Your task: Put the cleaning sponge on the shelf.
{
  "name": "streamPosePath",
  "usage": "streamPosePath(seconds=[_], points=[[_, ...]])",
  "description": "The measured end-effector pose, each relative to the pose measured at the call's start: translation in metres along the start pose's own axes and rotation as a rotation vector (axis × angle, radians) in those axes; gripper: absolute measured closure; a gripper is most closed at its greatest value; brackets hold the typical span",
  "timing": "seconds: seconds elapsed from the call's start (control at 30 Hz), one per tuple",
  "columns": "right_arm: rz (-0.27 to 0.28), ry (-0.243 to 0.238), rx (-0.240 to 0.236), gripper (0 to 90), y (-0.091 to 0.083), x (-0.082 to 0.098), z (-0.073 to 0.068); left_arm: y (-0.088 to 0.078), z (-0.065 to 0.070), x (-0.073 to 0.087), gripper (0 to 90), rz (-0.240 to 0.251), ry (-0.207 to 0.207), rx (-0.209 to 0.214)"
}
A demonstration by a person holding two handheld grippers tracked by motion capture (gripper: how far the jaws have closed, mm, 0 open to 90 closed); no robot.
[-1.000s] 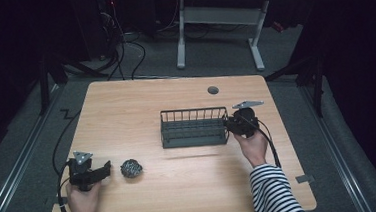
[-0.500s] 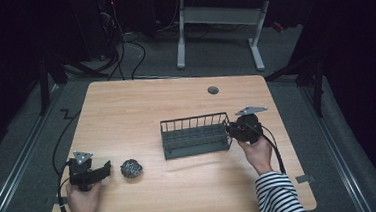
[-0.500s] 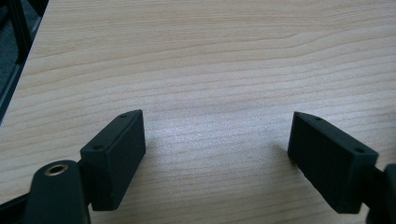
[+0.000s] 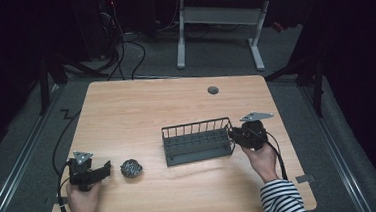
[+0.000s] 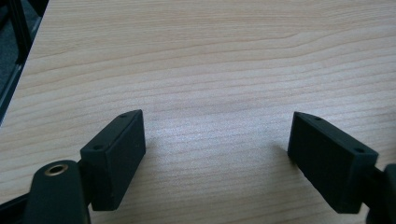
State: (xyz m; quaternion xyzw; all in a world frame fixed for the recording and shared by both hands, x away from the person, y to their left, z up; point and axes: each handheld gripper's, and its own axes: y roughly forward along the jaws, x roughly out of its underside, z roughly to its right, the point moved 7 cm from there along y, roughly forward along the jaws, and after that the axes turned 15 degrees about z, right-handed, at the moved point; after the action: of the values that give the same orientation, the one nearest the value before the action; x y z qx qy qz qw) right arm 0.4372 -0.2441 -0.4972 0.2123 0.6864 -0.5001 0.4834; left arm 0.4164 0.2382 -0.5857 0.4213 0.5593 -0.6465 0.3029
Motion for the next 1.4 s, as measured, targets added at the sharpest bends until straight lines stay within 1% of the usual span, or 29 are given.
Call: streamPosePath(seconds=[0.07,0.2,0.3,0.37,0.5,0.57,0.6,0.67,0.7,0.73,0.77,0.8,0.93,1.03,1.07,1.17,1.33,1.37,1.4], points=[[0.006,0.006,-0.004,71.6,-0.001,0.001,0.001,0.000,0.000,0.000,19.5,0.000,0.000,0.000],[0.015,0.023,0.013,60.3,-0.003,0.001,0.004,0.000,0.000,0.000,19.5,0.000,0.000,0.000],[0.036,0.041,0.026,53.0,-0.006,-0.001,0.006,0.000,0.000,0.000,19.5,0.000,0.000,0.000],[0.061,0.042,0.033,50.2,-0.010,-0.004,0.008,0.000,0.000,0.000,19.5,0.000,0.000,0.000],[0.105,0.041,0.054,46.6,-0.020,-0.009,0.009,0.000,0.000,0.000,19.5,0.000,0.000,0.000],[0.114,0.044,0.055,46.1,-0.022,-0.010,0.009,0.000,0.000,0.000,19.5,0.000,0.000,0.000],[0.134,0.045,0.057,45.4,-0.029,-0.011,0.010,0.000,0.000,0.000,19.5,0.000,0.000,0.000],[0.156,0.050,0.058,45.3,-0.035,-0.012,0.011,0.000,0.000,0.000,19.5,0.000,0.000,0.000],[0.167,0.060,0.057,45.2,-0.038,-0.012,0.012,0.000,0.000,0.000,19.5,0.000,0.000,0.000],[0.167,0.060,0.057,45.2,-0.038,-0.012,0.012,0.000,0.000,0.000,19.5,0.000,0.000,0.000],[0.177,0.070,0.059,44.9,-0.043,-0.009,0.014,0.000,0.000,0.000,19.5,0.000,0.000,0.000],[0.181,0.072,0.060,44.9,-0.045,-0.008,0.016,0.000,0.000,0.000,19.5,0.000,0.000,0.000],[0.202,0.104,0.076,45.0,-0.053,0.001,0.024,0.000,0.000,0.000,19.5,-0.001,0.001,0.000],[0.206,0.108,0.082,45.0,-0.056,0.005,0.027,0.000,0.000,0.000,19.5,-0.002,0.002,0.000],[0.208,0.127,0.087,44.9,-0.059,0.011,0.030,0.000,0.000,0.000,19.5,-0.002,0.002,0.000],[0.208,0.133,0.099,44.4,-0.062,0.019,0.034,0.000,0.000,0.000,19.5,-0.001,0.001,0.000],[0.207,0.171,0.119,43.1,-0.064,0.039,0.040,0.000,0.000,0.000,19.5,-0.002,0.001,0.000],[0.200,0.177,0.124,42.9,-0.064,0.045,0.042,0.000,0.000,0.000,19.4,-0.001,0.001,0.000],[0.200,0.177,0.124,42.9,-0.064,0.045,0.042,0.000,0.000,0.000,19.5,-0.001,0.001,0.000]])
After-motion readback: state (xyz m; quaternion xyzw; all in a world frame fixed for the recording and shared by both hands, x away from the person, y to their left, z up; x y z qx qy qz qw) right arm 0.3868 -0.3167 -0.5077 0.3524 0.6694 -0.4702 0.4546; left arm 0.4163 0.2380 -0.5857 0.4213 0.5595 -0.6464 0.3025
